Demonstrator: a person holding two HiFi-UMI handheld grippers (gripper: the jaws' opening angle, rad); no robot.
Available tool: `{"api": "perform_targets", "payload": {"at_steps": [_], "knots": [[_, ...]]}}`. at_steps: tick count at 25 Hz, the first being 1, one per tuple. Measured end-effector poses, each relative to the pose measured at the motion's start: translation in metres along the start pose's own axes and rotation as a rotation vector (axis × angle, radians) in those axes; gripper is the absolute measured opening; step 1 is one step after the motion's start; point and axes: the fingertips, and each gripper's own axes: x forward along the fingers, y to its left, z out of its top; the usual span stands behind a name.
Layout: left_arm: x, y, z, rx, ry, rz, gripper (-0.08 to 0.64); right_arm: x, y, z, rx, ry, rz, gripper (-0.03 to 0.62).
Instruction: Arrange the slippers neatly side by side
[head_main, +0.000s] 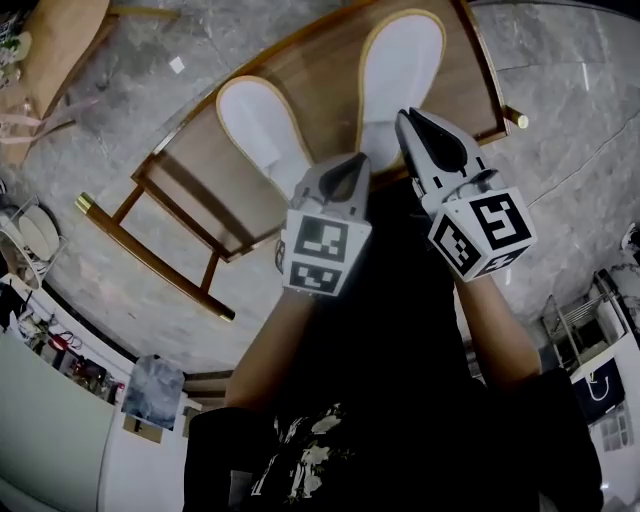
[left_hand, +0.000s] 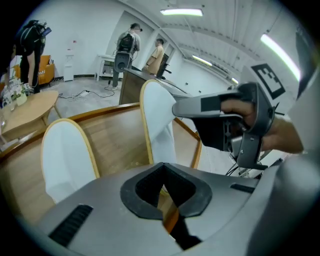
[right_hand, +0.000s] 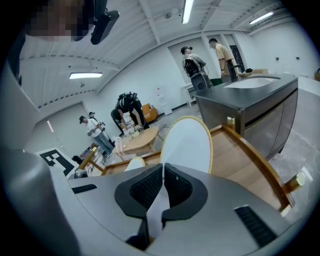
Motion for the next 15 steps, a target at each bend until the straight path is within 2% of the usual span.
{"api": "perform_targets", "payload": {"at_steps": [6,12,15], "knots": [[-0.040,0.035,-0.006,-0.120,-0.114,0.106,0.003,0.024,0.028,-0.022,-0.113,0.111,0.085,0.006],[-0.085,0.090,-0.020,-0.219,-0.221,0.293,0.003,0.042,0.038,-0.037,-0.209,0.211,0.102,0.006],[-0.102,0.110,-0.016,-0.254,-0.290,0.358,0.003,0.056,0.046,-0.046,-0.240,0.264,0.117,0.006]]}}
